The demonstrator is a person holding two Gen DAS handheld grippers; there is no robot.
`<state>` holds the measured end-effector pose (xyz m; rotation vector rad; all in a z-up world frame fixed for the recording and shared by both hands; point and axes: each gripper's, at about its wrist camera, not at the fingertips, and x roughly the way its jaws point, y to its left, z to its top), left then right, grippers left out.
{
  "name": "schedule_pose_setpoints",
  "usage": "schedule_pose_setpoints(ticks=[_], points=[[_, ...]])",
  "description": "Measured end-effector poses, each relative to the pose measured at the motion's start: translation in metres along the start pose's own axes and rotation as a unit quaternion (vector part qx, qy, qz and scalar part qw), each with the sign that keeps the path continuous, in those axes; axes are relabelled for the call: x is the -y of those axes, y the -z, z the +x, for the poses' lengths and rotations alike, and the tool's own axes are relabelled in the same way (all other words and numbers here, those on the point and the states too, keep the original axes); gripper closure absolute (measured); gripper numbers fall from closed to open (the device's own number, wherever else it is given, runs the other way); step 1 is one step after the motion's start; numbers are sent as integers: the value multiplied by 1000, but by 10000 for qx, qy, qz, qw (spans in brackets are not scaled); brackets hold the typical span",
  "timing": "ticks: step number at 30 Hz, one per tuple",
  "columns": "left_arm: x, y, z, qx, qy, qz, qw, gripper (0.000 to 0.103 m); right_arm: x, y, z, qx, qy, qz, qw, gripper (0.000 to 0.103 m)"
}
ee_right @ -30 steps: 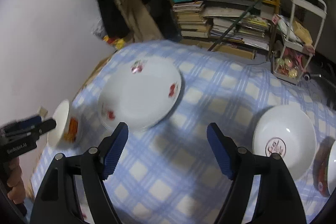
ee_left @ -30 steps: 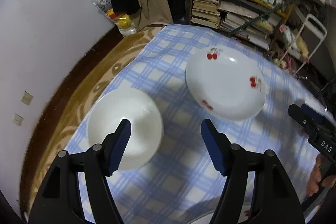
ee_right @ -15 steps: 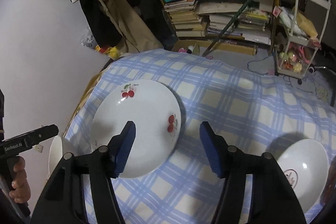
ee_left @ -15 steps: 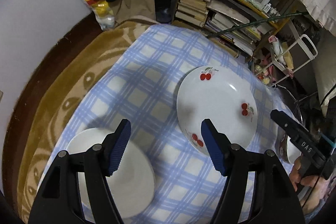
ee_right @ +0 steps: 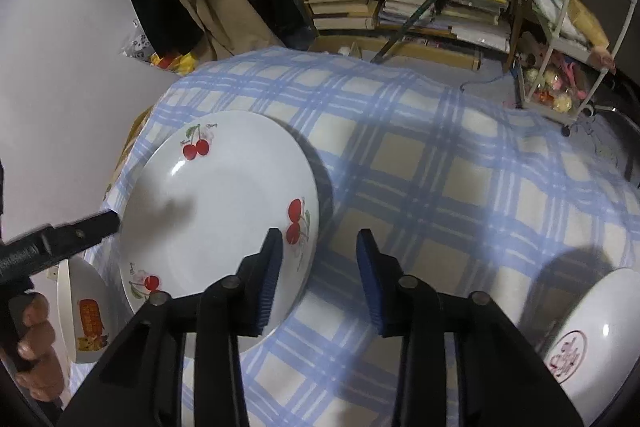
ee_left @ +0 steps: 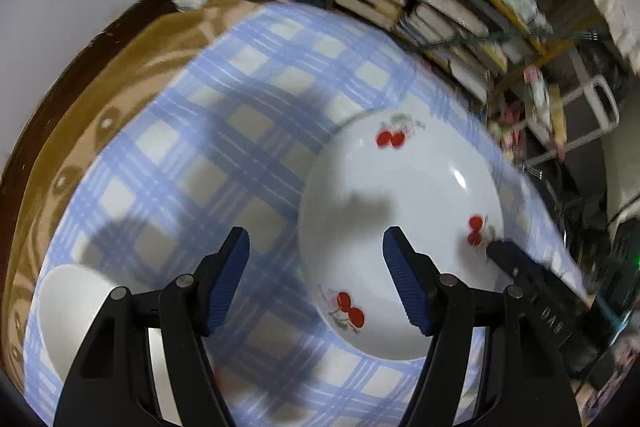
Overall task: Organize plates and bowls
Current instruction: 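Move both grippers to the rim of another cherry-print plate, then close the left gripper on the cherry plate rim while the right gripper grips it too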
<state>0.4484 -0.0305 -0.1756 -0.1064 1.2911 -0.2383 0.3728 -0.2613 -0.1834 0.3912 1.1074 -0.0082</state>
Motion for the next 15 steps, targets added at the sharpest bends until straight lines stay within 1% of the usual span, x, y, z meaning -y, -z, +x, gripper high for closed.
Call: schedule_pose_setpoints(ticks=[1, 3, 4, 5, 6, 7, 8, 10, 11, 12, 15], points=[[2, 0, 4, -29, -40, 22, 10000, 35, 0, -1, 4, -43, -60, 52, 10000, 73], [4, 0, 10, -10, -98, -21, 9999, 36, 0, -4, 9, -100, -95, 108, 9998, 74], [2, -1, 13, -20, -150, -119, 9998, 36, 0, -6, 12, -78, -128, 134, 9998, 76], [1, -1, 15, -49, -182, -198, 9996, 48, 0, -7, 14, -60, -130, 158, 9998, 76], [0, -2, 18, -77, -249, -270, 9993, 76, 1, -9, 16, -42, -115, 189, 9997, 76], [0, -3, 22, -170, -347, -291, 9988, 78, 2, -11, 19, -27, -100, 217, 9997, 78], [0, -3, 25, -222, -365, -285, 9987, 78, 3, -12, 22, -37, -97, 245, 9996, 83], [2, -2, 28, -160, -382, -264, 9988, 79, 2, -13, 27, -23, -173, 297, 9994, 87], [4, -2, 31, -229, -277, -272, 9990, 81, 1, -12, 28, -17, -202, 290, 9994, 89], [3, 0, 33, -250, -237, -300, 9990, 81, -1, -11, 28, 10, -135, 301, 9995, 88], [1, 2, 29, -206, -208, -424, 9987, 81, 3, -12, 28, -95, -231, 563, 9981, 89]])
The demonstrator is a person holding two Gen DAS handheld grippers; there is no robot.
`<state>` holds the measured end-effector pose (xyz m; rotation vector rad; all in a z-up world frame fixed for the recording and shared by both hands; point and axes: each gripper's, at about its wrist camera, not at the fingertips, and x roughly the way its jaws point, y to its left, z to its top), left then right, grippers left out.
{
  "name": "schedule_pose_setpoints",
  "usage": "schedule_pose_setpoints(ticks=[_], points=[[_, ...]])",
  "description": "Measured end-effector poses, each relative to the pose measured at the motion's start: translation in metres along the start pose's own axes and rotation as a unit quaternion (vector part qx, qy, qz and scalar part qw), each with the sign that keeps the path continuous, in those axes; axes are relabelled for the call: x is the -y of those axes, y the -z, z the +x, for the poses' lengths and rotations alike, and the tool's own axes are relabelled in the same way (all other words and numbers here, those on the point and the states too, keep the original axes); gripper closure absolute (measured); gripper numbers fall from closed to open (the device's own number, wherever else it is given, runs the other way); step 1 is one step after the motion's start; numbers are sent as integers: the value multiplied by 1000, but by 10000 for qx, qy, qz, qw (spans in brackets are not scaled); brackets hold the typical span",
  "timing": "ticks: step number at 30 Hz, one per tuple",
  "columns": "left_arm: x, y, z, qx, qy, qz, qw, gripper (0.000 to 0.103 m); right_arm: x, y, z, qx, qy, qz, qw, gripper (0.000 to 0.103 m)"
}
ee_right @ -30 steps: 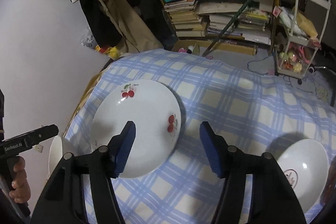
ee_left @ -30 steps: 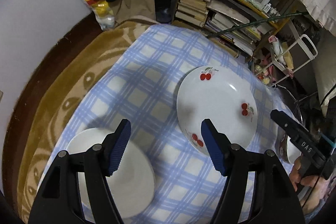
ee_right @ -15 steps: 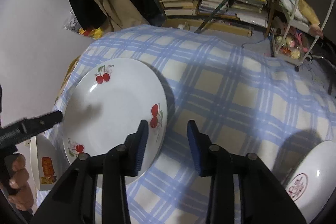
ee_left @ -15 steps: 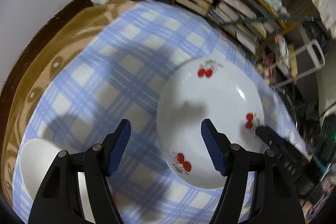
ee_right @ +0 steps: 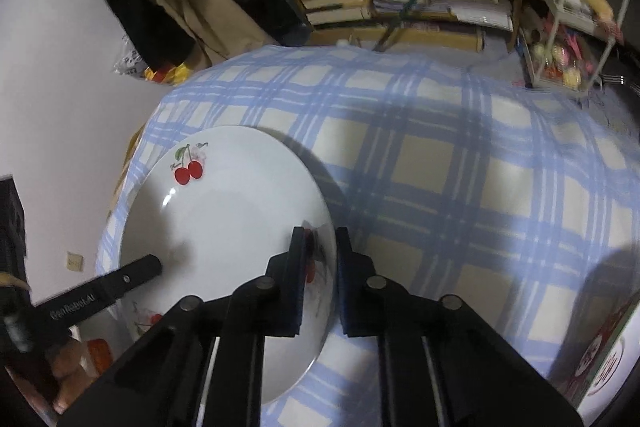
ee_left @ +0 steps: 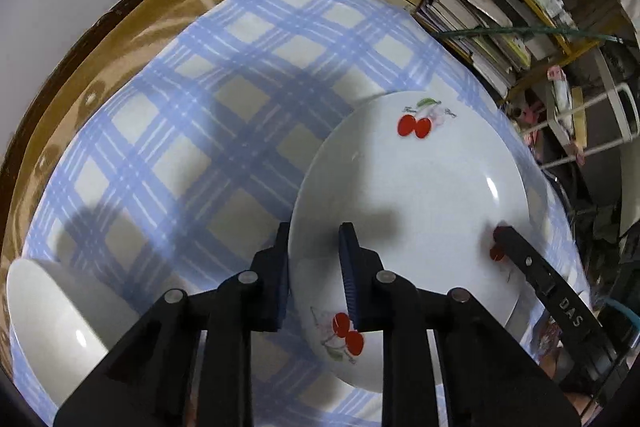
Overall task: Organize plates and bowls
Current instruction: 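Close the left gripper on the cherry plate rim while the right gripper grips it too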
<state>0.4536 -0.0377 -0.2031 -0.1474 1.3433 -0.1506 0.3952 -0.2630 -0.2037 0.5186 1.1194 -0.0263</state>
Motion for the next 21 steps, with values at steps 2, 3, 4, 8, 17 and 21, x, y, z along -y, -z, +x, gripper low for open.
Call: schedule_pose_setpoints(ticks=[2, 3, 4, 8, 17, 21], points=[[-3, 2, -8, 67, 69, 34, 9999, 81, -1, -1, -4, -124, -83, -60, 9999, 91], [-3, 3, -13, 130, 104, 133, 9998, 81, -5, 1, -9, -91, -94, -216, 9997, 91], [-3, 5, -18, 160, 106, 193, 9996, 81, -9, 4, -16, -37, -75, -388, 9992, 92], [2, 9, -44, 283, 151, 541, 9980, 81, -13, 12, -34, 57, -211, -532, 9983, 92], [13, 30, -86, 348, 138, 979, 9945, 81, -16, 28, -77, 171, -468, -604, 9969, 92], [16, 47, -97, 345, 125, 1050, 9938, 81, -16, 38, -100, 201, -503, -758, 9957, 93]])
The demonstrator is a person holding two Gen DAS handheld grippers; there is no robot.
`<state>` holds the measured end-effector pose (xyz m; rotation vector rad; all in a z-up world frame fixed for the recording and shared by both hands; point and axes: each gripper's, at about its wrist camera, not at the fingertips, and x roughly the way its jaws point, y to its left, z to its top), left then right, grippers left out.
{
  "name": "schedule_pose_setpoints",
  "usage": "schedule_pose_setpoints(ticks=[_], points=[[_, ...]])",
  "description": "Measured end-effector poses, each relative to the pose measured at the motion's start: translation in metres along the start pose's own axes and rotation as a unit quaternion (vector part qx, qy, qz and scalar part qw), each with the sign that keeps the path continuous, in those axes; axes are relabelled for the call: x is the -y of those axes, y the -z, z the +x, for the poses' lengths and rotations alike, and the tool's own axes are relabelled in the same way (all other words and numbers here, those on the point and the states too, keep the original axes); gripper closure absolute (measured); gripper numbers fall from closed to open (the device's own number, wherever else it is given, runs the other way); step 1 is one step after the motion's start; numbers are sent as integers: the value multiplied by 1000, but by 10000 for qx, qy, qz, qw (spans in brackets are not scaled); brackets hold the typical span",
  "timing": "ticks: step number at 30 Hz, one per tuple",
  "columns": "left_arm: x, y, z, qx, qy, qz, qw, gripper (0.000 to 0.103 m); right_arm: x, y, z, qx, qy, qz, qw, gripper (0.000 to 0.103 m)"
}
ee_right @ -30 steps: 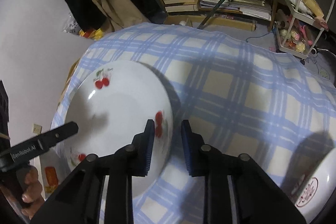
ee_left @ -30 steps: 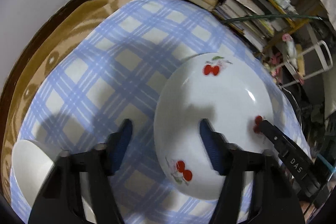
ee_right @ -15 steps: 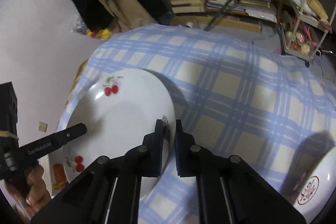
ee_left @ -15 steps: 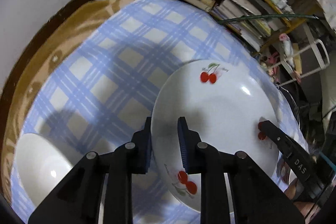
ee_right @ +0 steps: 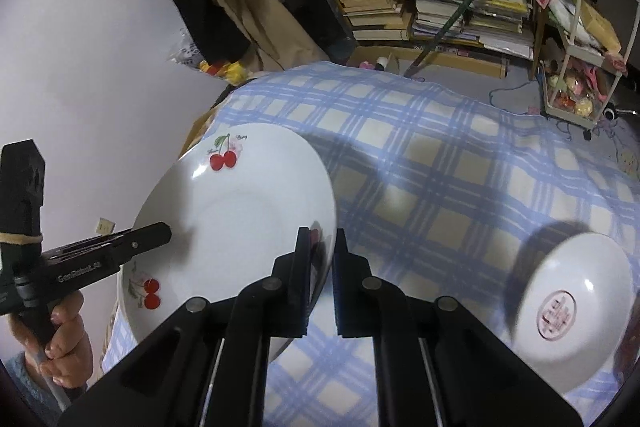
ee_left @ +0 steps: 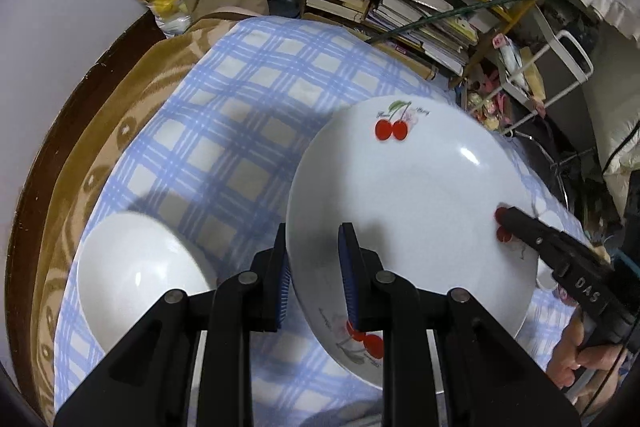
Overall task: Organize plates and bowls
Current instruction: 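Close the left gripper on the cherry plate rim while the right gripper grips it too, then carry the cherry plate with both grippers over the stacked cherry plates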
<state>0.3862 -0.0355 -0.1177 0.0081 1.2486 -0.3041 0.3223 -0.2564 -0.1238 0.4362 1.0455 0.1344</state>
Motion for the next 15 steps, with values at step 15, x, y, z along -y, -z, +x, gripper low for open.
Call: schedule_pose_setpoints(ticks=[15], points=[[17, 73, -41, 8, 41, -136, 9999, 81, 3, 62, -54, 9, -270, 303, 9992, 95]])
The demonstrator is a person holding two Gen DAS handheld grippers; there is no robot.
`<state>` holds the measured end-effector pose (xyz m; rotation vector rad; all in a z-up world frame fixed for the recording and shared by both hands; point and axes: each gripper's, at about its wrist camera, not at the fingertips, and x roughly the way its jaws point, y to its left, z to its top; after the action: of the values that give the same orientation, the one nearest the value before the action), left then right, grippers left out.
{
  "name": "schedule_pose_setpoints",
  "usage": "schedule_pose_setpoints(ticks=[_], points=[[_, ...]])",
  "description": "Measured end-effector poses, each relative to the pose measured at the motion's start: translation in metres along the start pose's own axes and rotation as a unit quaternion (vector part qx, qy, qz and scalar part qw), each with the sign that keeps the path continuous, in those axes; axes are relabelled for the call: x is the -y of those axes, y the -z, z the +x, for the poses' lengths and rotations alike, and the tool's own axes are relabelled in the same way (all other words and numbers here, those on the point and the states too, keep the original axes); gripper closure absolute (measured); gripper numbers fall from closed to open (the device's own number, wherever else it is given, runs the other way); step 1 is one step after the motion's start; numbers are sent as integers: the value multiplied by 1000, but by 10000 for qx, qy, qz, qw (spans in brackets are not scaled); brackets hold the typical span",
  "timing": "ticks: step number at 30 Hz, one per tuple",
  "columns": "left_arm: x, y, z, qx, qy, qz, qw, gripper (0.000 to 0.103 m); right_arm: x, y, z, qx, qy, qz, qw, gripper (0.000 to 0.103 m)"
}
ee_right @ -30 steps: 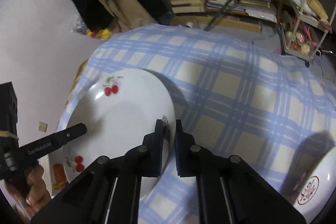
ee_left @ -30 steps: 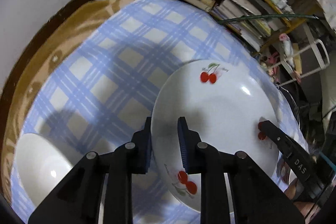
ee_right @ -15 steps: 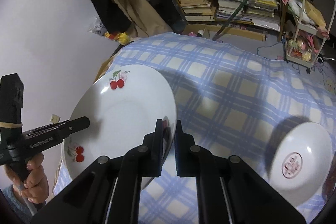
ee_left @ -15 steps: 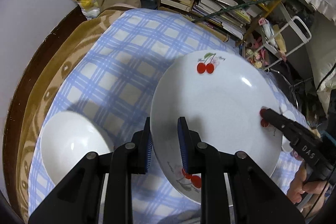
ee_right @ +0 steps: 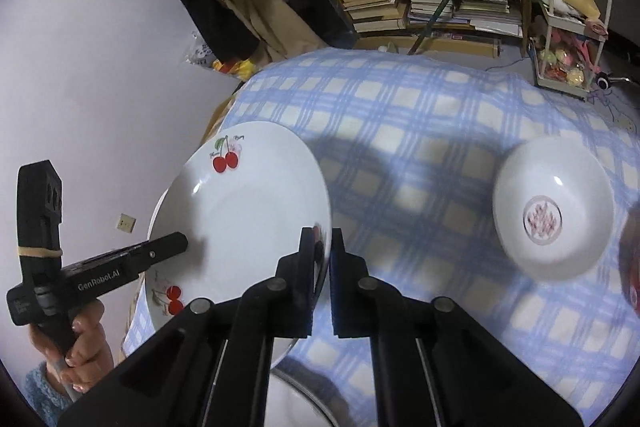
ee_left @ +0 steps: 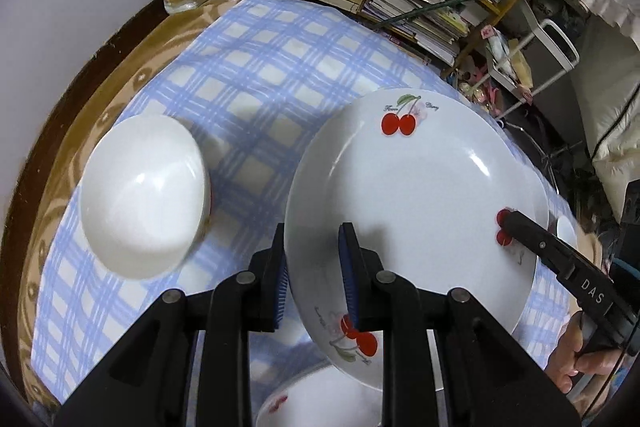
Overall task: Organize plates and bowls
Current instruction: 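Carry the cherry plate with both grippers over the stacked cherry plates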
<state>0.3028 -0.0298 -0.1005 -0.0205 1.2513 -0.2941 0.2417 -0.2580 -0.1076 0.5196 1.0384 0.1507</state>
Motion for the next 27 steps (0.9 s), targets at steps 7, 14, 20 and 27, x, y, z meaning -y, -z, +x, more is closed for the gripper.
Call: schedule_pose_setpoints(ticks=[7, 14, 20, 27], points=[[6, 40, -29, 123, -215, 176, 9995, 78, -11, 32, -30, 159, -30, -110, 9998, 95], [-2, 82, -45, 136, -116, 48, 9998, 78, -23, 64, -46, 168, -42, -307, 9994, 95], [-5, 115, -58, 170, -101, 6, 9998, 78, -29, 95, -59, 185, -70, -390, 9990, 95], [-11, 148, -61, 150, -97, -85, 9998, 78, -31, 127, -65, 181, -82, -411, 9990, 95]])
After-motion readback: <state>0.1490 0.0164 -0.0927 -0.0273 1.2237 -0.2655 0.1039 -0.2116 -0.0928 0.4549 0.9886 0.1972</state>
